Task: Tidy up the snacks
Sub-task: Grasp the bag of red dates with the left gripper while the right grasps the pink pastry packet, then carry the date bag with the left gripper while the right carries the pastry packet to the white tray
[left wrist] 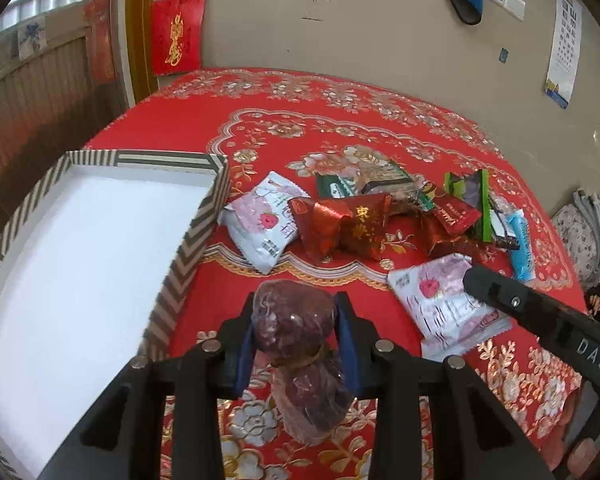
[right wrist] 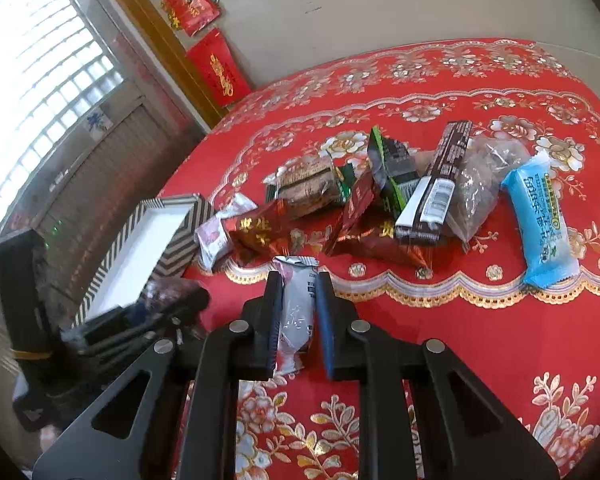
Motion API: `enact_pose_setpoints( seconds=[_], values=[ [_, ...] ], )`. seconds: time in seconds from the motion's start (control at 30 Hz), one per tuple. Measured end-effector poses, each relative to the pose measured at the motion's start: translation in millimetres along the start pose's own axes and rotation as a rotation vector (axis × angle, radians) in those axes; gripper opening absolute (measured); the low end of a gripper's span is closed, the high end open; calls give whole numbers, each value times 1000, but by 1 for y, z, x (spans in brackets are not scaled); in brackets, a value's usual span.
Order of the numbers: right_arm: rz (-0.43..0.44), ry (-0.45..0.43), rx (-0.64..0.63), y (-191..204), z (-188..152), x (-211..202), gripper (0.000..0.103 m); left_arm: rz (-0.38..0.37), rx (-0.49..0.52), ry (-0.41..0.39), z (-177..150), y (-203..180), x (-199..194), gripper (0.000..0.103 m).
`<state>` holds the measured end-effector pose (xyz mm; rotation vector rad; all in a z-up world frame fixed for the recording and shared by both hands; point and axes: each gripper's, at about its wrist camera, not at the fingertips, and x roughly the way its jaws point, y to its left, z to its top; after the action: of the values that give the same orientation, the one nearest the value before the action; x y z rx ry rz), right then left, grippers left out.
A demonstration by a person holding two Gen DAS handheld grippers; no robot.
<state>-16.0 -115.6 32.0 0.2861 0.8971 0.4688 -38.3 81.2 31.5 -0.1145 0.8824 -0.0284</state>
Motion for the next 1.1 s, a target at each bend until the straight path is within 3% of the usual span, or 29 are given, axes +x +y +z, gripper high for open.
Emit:
enact_pose_setpoints(
  seconds=[0.33, 0.47, 0.6, 0.7, 1.1],
  values=[
    [130, 125, 53, 0, -11, 23, 19, -6, -2, 35, -6, 1, 9, 38],
    [177, 180, 101, 0, -19, 35, 43, -14, -11, 43, -7, 4, 11, 38],
    [38, 156, -6, 12, -21, 27, 44, 7, -1, 36, -7, 6, 10, 38],
    [-43, 174, -112, 28, -23, 26, 58, 42, 1, 26, -7, 9, 9, 38],
    [-180, 228, -351, 67, -35, 45, 58, 59, -7, 35, -5, 20, 8, 40]
  ],
)
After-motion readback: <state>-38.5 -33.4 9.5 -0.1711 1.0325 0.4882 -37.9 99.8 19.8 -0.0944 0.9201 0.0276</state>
